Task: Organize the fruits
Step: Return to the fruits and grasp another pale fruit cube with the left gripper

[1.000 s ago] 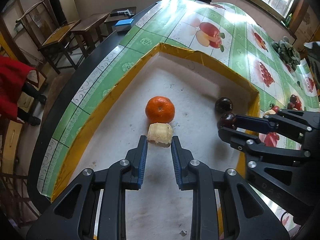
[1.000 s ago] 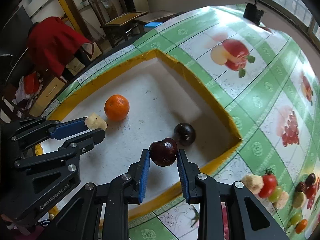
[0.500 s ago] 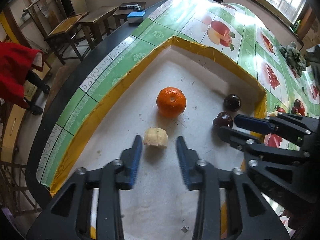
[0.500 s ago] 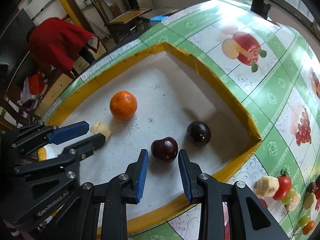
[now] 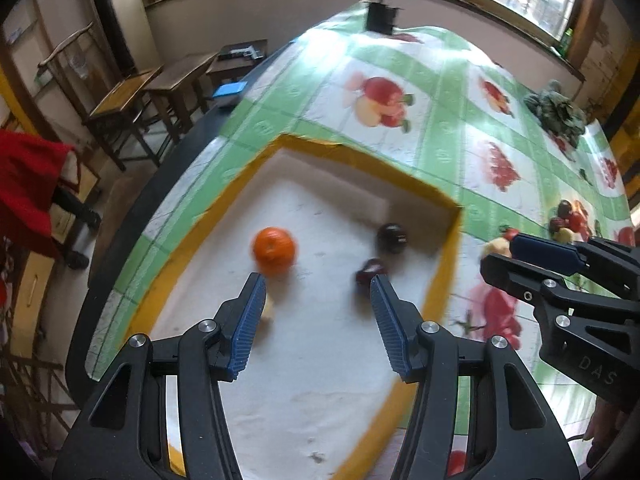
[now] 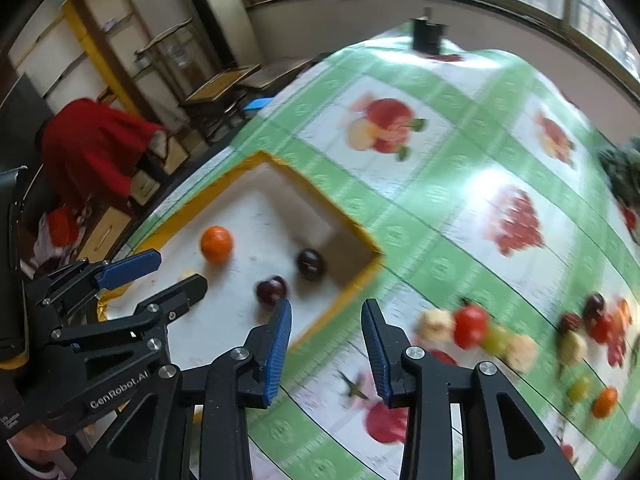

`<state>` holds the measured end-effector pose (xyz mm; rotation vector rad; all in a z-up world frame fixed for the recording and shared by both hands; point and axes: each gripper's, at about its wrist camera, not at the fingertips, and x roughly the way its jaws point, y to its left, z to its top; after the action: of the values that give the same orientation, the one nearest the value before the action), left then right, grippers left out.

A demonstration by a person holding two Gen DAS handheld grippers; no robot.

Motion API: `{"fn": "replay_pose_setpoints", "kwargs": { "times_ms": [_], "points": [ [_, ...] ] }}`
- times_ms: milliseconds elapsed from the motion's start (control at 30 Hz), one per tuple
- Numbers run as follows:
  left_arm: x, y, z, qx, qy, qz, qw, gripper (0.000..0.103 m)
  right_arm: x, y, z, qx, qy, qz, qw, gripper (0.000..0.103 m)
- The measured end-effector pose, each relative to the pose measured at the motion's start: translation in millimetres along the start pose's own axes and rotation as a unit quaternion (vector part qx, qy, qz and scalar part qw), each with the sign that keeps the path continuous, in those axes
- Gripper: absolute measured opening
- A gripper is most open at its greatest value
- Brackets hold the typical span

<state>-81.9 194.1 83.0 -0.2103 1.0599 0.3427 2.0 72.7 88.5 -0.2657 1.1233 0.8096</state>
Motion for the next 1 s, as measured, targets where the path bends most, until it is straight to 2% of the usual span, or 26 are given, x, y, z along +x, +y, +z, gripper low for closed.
{"fn": "replay_pose_setpoints", "kwargs": {
  "times_ms": [333,600,700,867,1000],
  "points": [
    [-7,-70,3,0.062,-0.006,-0.031,0.9976,0.055,-41,-62,-43,0.068,-0.011,-0.043,0.997,0.036],
    [-4,-123,-1,0.1,0.004,-0.057,0.9933,0.055,-68,-112,-85,0.124,-0.014,-0.069,0.99,0.036],
    [1,-133,-3,0.101,0.019,-0.073,0.9921,0.055,-73,-129,-99,0.143,-0.011,-0.075,0.987,0.036],
    [17,-128,4,0.068,0.05,-0.124,0.9886,0.054,-80,-150,-118,0.163,-0.01,-0.08,0.983,0.036],
    [28,-129,9,0.063,0.053,-0.13,0.9881,0.054,-79,-166,-132,0.178,-0.007,-0.077,0.981,0.036]
  ]
}}
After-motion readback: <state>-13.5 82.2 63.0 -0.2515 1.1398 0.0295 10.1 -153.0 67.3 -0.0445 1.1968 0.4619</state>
